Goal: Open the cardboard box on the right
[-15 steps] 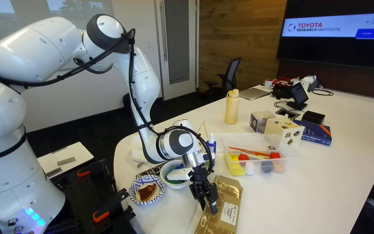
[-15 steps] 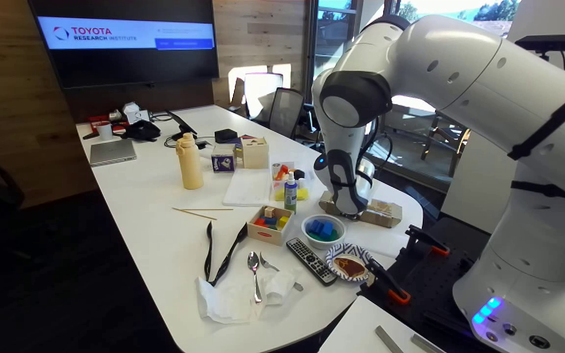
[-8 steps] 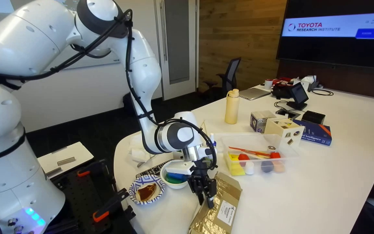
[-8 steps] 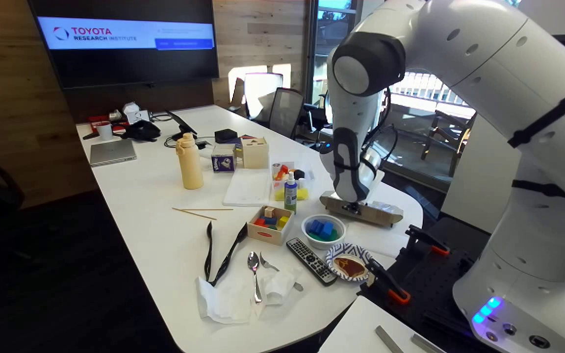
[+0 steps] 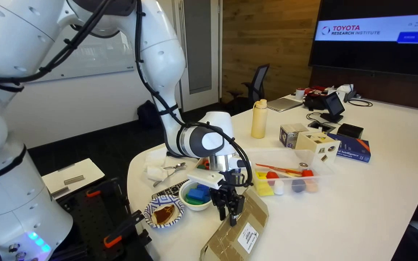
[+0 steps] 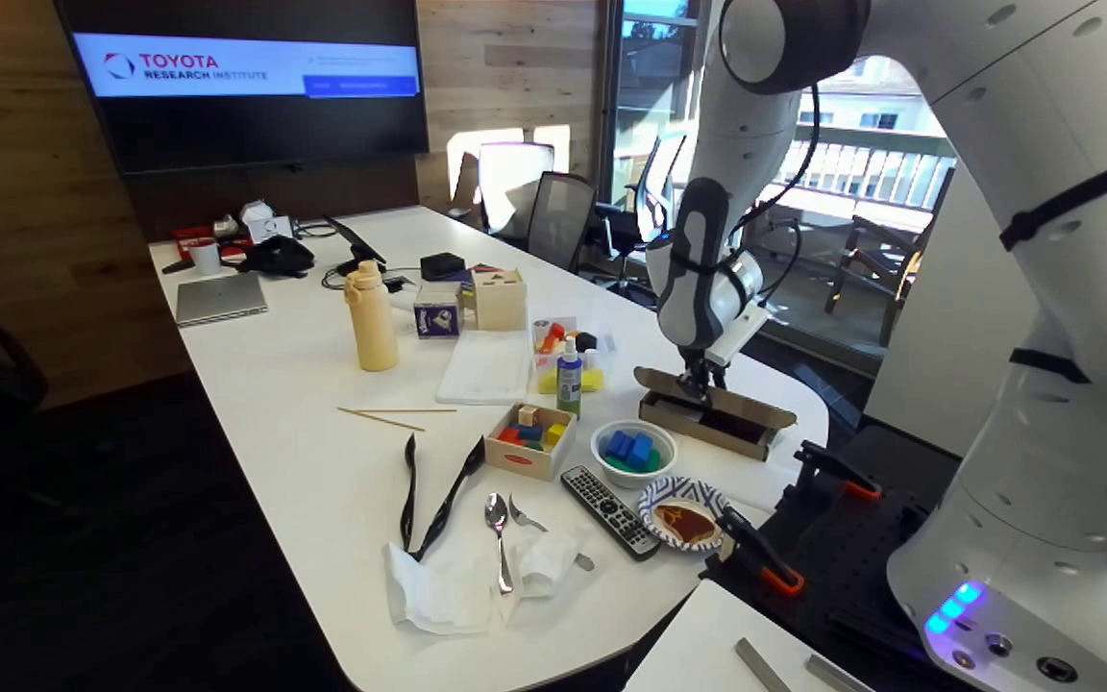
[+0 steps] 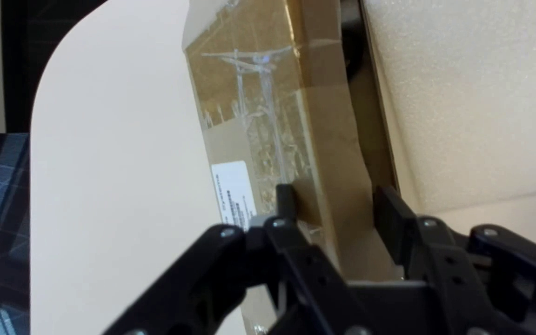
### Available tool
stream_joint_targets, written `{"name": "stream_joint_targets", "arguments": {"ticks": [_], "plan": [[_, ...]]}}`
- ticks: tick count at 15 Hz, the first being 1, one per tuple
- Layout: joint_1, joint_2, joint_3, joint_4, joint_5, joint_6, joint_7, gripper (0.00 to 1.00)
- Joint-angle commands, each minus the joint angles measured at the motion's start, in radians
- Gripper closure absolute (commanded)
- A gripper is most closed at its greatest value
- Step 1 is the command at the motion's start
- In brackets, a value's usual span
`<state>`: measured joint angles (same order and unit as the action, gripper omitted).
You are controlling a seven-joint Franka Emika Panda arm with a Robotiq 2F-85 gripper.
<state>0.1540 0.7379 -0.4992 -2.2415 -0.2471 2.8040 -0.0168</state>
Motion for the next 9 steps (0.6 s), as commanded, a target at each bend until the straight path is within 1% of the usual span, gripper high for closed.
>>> {"name": "stream_joint_targets", "arguments": {"ticks": [1,3,4,9], "plan": [[-0.139,-0.085,0.101,0.015,-0.002,-0.088,-0.052,0.78],[-0.202,-0.097,0.139,0.048,0.007,-0.123,-0.061,0.78],[-0.224,-0.095,0.147,0.070,0.007,-0.135,-0.057,0.78],[-0.290,-0.115,0.173,0.129,0.008,-0.169,-0.045,0.78]]}}
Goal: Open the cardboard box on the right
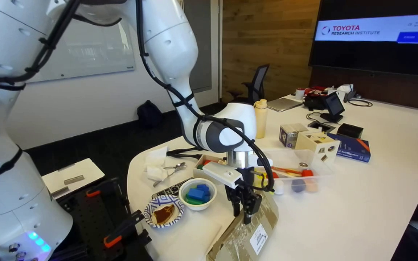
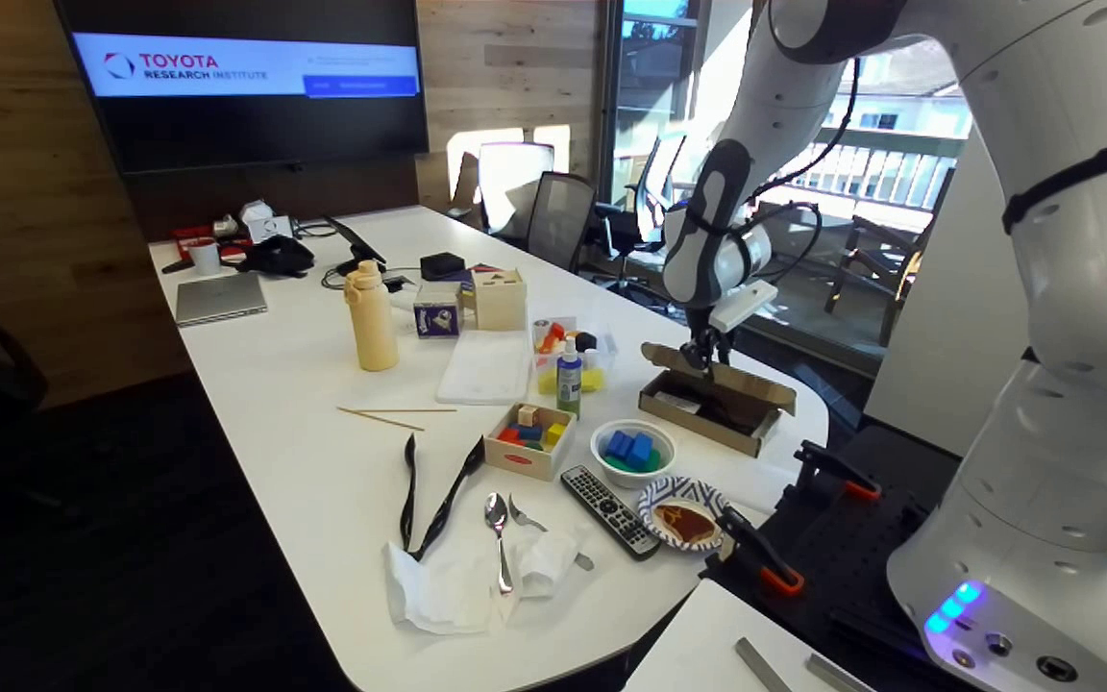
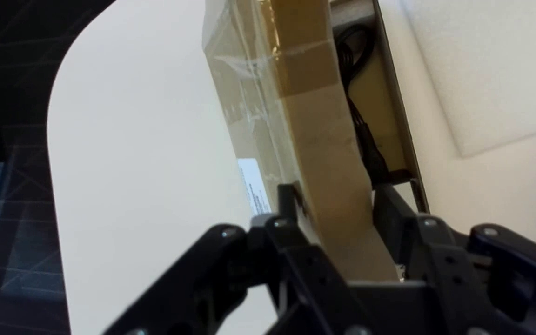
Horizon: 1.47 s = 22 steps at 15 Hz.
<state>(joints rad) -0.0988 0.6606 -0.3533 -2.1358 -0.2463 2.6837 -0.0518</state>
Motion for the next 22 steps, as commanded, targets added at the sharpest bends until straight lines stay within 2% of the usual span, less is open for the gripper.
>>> {"name": "stream_joint_targets", "arguments": {"ticks": [1,2,5,7,13,17,19,22], "plan": [[-0.044,-0.042,0.030,0.028,0.008,-0.049,-0.008,0.28],[-0.042,-0.043,0.022,0.035,0.003,-0.044,0.005,0.27],[-0.032,-0.041,-0.003,0.046,-0.010,-0.018,0.049,0.06],[-0.017,-0.034,-0.029,0.053,-0.022,-0.001,0.094,0.00],[0.039,-0.012,-0.108,0.062,-0.064,0.028,0.238,0.00],[0.029,-0.046,-0.052,0.010,-0.058,-0.017,0.183,0.00],[0.064,-0.015,-0.053,-0.011,-0.077,0.001,0.222,0.00],[0.152,0.069,-0.090,-0.019,-0.122,0.053,0.320,0.00]]}}
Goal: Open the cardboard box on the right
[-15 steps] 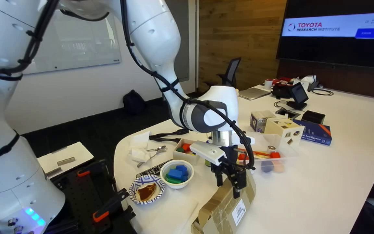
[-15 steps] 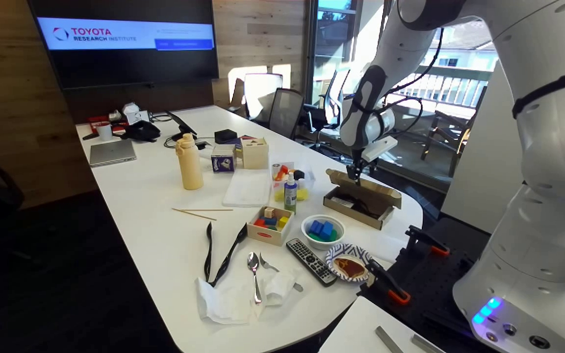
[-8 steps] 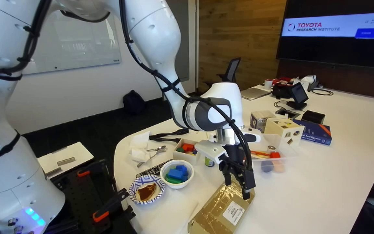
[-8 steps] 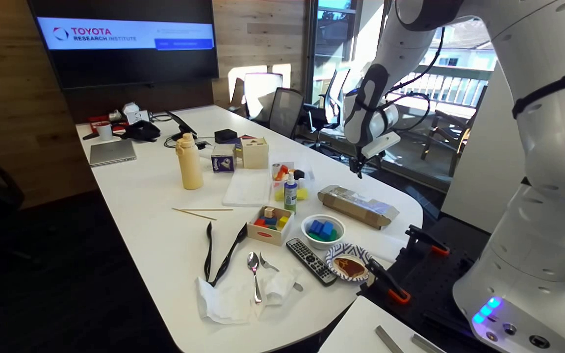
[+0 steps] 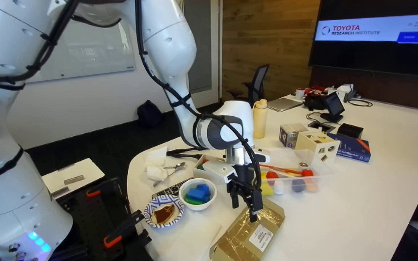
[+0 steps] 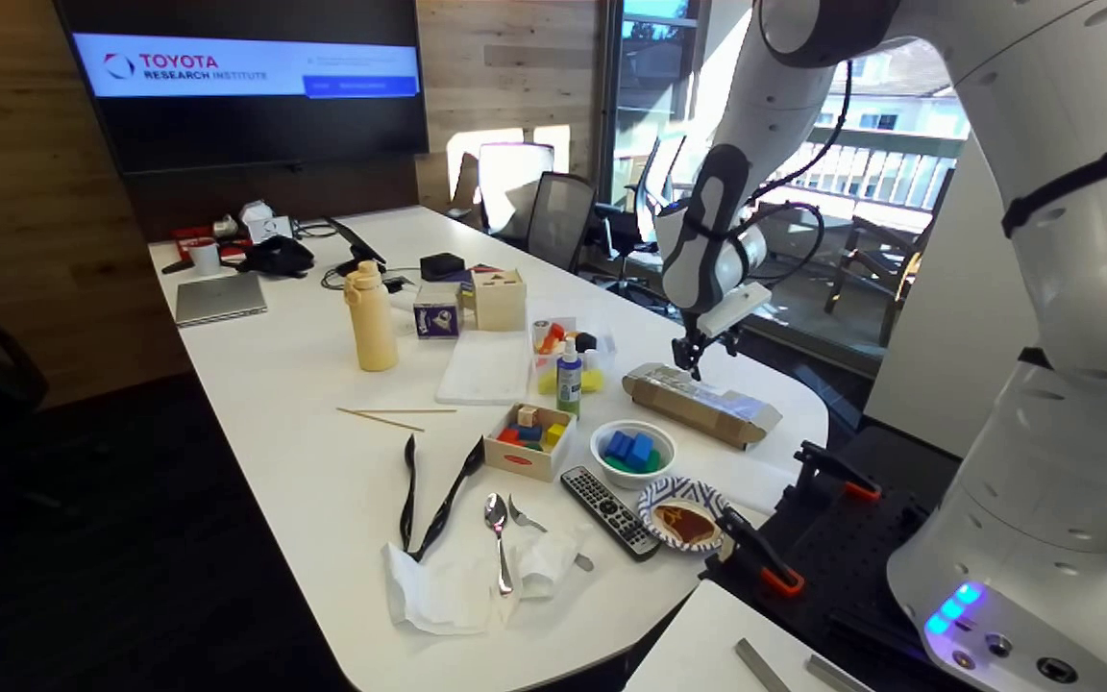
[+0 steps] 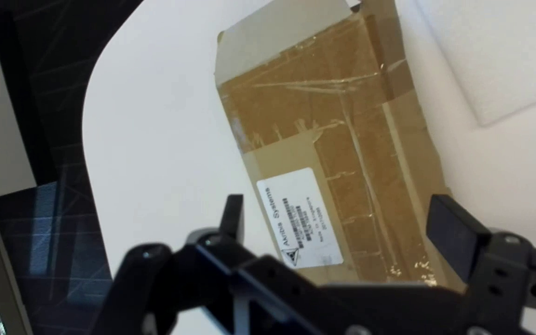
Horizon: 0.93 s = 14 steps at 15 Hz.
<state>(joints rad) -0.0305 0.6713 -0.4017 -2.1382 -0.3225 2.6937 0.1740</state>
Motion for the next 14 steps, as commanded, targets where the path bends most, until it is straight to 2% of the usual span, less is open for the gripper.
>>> {"name": "stream_joint_targets", "arguments": {"ticks": [1,4,9,11,14], "plan": [[0.123,0.089,-0.060,-0.019,-0.065,0.064,0.139,0.00],[0.270,0.204,-0.150,-0.001,-0.102,0.139,0.276,0.00],[0.497,0.394,-0.291,0.036,-0.030,0.198,0.403,0.00],[0.564,0.454,-0.329,0.043,0.013,0.199,0.427,0.00],[0.626,0.539,-0.360,0.065,0.076,0.189,0.439,0.00]]}}
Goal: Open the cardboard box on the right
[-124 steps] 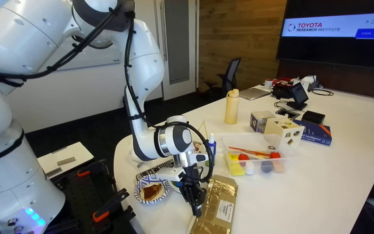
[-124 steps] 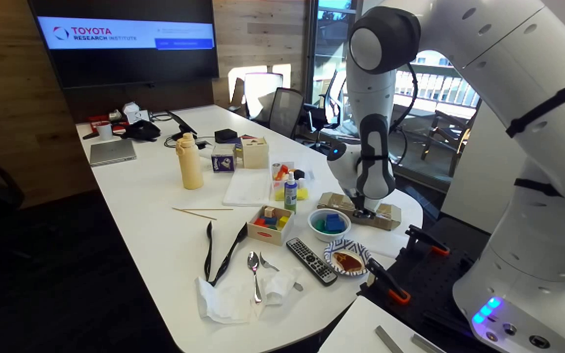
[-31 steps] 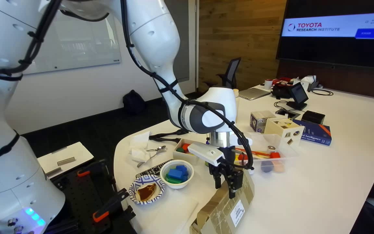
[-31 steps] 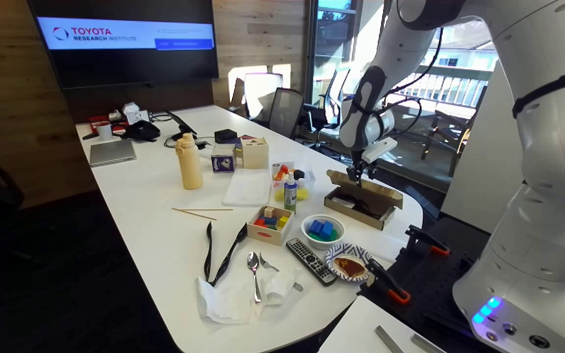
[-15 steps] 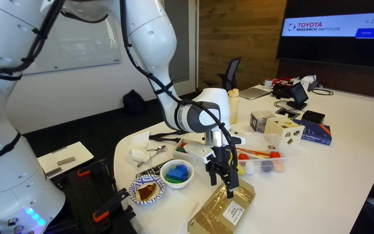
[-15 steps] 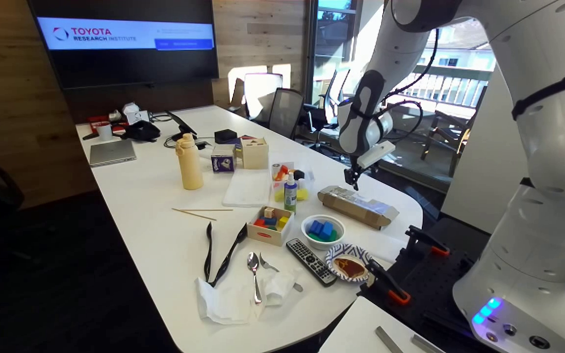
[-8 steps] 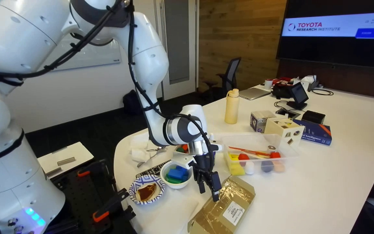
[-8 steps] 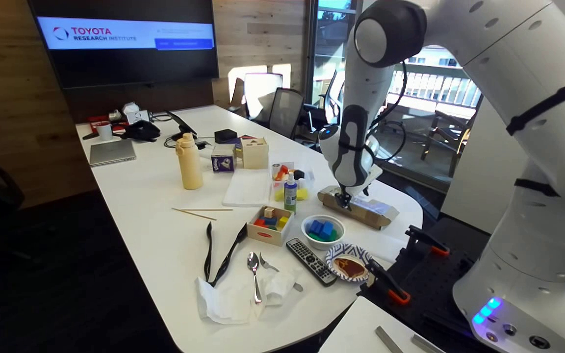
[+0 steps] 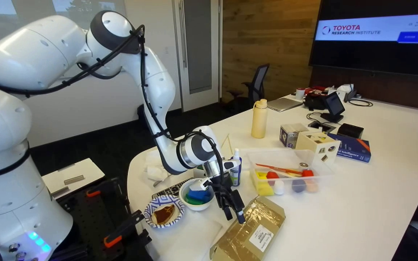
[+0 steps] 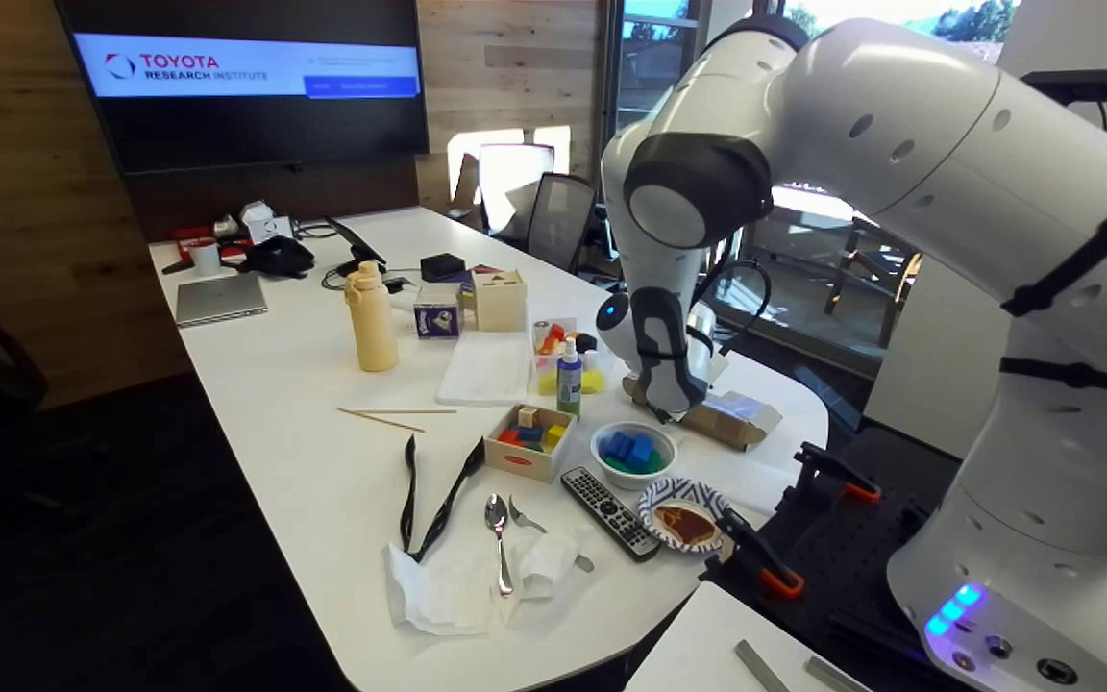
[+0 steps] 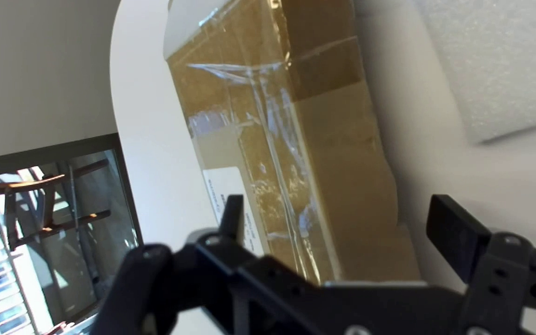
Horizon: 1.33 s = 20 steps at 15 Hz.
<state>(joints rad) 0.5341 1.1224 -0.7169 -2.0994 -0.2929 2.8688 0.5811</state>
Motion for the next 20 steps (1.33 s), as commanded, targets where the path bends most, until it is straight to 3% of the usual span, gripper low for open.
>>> {"name": "stream_joint_targets", "arguments": {"ticks": [1,9,20], "plan": [[0.071,0.113,-0.048,0.038,0.067,0.009,0.029,0.00],[0.093,0.234,-0.077,0.106,0.187,-0.003,0.015,0.00],[0.228,0.231,-0.142,-0.013,0.259,0.067,0.015,0.00]]}}
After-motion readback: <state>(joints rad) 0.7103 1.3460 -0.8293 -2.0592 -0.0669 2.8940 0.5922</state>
